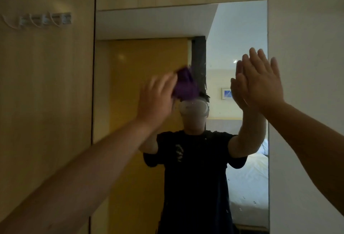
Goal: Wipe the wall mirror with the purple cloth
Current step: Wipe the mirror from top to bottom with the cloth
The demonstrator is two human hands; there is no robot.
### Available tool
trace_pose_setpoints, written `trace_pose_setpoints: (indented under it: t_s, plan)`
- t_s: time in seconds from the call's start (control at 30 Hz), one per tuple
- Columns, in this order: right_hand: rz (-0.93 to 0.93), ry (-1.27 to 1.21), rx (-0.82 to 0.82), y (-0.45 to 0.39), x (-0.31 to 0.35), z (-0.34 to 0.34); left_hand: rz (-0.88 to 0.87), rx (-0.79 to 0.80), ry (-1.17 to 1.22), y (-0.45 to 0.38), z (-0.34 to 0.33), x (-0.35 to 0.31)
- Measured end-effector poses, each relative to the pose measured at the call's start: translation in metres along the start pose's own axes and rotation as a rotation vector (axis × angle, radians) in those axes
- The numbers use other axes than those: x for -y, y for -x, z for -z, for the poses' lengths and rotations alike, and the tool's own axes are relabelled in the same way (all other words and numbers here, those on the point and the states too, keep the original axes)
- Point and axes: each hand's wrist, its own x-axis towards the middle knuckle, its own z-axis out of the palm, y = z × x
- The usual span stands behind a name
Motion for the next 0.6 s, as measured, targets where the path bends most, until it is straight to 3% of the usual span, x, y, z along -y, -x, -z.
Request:
trace_pose_setpoints:
  t_s: [0.13, 0.27, 0.47, 0.6]
  plan:
    - [-0.005, 0.044, 0.043, 0.004, -0.019, -0.003, 0.074, -0.048, -0.076, -0.122, 0.005, -0.005]
    - [-0.006, 0.002, -0.011, 0.007, -0.021, -0.013, 0.008, 0.120, -0.140, -0.178, -0.017, -0.014]
    - [0.025, -0.040, -0.049, 0.008, -0.024, -0.016, -0.144, 0.114, -0.195, -0.142, -0.037, -0.014]
    - [0.039, -0.035, -0.055, 0.007, -0.024, -0.015, -0.191, 0.151, -0.176, -0.064, -0.037, -0.042]
